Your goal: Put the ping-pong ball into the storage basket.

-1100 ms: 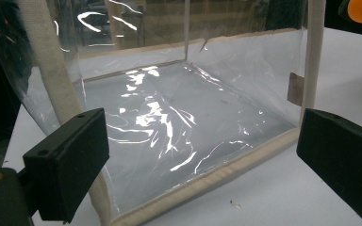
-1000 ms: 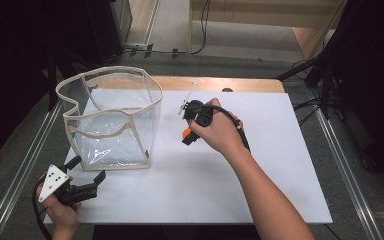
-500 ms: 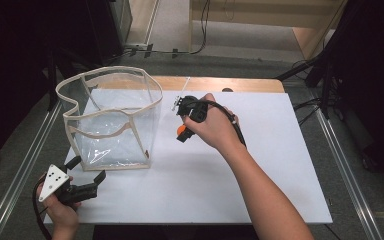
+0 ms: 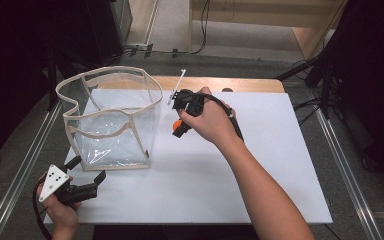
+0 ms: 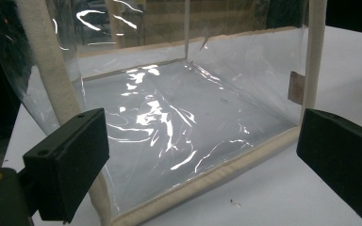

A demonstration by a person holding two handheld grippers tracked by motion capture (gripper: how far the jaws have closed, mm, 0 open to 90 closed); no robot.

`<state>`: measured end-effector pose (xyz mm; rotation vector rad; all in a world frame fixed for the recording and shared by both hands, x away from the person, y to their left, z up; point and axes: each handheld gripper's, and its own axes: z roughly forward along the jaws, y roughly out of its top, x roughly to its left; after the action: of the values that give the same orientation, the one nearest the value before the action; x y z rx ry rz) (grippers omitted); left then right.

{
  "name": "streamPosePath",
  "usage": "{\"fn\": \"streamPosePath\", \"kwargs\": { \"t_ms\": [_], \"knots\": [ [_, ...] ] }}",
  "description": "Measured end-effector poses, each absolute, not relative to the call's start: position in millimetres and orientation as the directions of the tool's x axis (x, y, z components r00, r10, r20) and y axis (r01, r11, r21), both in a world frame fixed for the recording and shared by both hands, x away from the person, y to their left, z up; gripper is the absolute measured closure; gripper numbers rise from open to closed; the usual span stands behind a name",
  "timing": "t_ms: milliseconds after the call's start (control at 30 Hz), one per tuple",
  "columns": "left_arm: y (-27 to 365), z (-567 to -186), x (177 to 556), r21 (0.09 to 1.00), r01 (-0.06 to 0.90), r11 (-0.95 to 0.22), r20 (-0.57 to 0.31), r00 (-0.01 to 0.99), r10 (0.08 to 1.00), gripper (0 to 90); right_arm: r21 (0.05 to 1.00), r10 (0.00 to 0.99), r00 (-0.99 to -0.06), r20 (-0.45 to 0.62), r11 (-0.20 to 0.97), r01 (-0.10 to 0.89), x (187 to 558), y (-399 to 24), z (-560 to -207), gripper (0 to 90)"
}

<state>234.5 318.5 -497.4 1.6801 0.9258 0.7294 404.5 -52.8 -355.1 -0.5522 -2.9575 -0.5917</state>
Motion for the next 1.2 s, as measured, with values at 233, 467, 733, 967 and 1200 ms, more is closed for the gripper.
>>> {"fn": "streamPosePath", "kwargs": {
  "t_ms": [233, 467, 733, 967, 1200],
  "knots": [
    [317.9, -497.5, 234.4, 0.959, 0.226, -0.170, 0.030, 0.518, 0.855, 3.6, 0.362, 0.324, -0.936, 0.141, 0.863, 0.353, 407.2, -50.4, -346.7, 48.6],
    [317.8, -497.5, 234.4, 0.959, 0.225, -0.171, 0.031, 0.518, 0.855, 3.6, 0.367, 0.320, -0.937, 0.139, 0.862, 0.349, 408.8, -47.2, -339.1, 48.6],
    [317.5, -497.5, 234.4, 0.959, 0.226, -0.173, 0.032, 0.519, 0.854, 3.6, 0.376, 0.322, -0.938, 0.129, 0.860, 0.346, 411.6, -47.4, -327.9, 48.6],
    [317.0, -497.6, 234.5, 0.958, 0.227, -0.175, 0.034, 0.516, 0.856, 3.6, 0.371, 0.319, -0.940, 0.119, 0.864, 0.340, 413.6, -46.9, -319.7, 48.6],
    [317.1, -497.7, 234.8, 0.958, 0.227, -0.175, 0.035, 0.514, 0.857, 3.6, 0.368, 0.322, -0.940, 0.112, 0.865, 0.341, 416.3, -46.0, -310.6, 48.6]
  ]
}}
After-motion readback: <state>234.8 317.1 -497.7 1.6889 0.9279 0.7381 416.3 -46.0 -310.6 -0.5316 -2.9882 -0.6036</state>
